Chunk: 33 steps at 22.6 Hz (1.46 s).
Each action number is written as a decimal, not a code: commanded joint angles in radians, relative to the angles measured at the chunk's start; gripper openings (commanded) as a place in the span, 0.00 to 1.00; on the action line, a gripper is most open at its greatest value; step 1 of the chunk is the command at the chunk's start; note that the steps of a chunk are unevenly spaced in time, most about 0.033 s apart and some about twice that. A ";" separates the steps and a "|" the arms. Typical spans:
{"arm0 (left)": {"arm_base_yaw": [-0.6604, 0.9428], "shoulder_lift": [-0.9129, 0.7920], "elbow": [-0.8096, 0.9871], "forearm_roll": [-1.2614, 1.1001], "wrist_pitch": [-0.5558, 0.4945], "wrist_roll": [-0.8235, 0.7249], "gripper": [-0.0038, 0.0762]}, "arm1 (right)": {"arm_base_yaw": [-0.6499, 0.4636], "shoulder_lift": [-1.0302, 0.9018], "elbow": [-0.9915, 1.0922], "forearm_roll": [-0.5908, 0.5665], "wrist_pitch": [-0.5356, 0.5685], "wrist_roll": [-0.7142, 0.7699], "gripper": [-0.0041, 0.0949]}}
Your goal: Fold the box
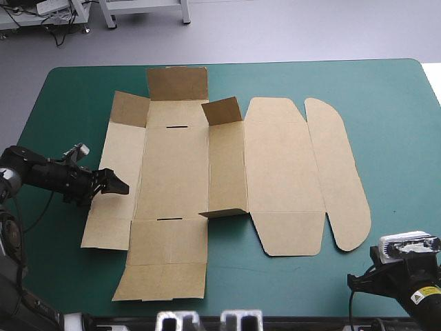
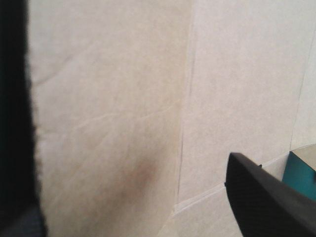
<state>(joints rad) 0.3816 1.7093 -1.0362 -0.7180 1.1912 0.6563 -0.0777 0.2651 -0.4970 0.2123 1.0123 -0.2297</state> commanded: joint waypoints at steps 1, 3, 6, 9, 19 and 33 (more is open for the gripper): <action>-0.059 -0.015 -0.019 -0.044 0.050 -0.006 0.74 | -0.001 0.011 -0.025 0.011 -0.058 -0.006 0.03; -0.091 -0.002 -0.019 -0.037 0.021 -0.022 0.66 | -0.001 0.011 -0.025 0.011 -0.058 -0.006 0.03; -0.097 0.003 -0.019 -0.037 0.007 -0.044 0.27 | -0.001 0.011 -0.025 0.011 -0.058 -0.006 0.03; -0.097 0.003 -0.022 -0.037 0.007 -0.038 0.04 | -0.001 0.011 -0.025 0.011 -0.058 -0.006 0.03; -0.245 -0.035 -0.548 0.388 0.099 0.015 0.04 | -0.001 0.012 -0.025 0.019 -0.040 -0.006 0.03; -0.605 -0.035 -0.703 0.555 -0.171 0.385 0.04 | -0.001 0.012 -0.025 0.056 -0.019 -0.006 0.03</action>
<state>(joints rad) -0.1703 1.7287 -1.7030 -0.1994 1.1295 0.9869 -0.0777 0.2651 -0.4970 0.2531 1.0387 -0.2297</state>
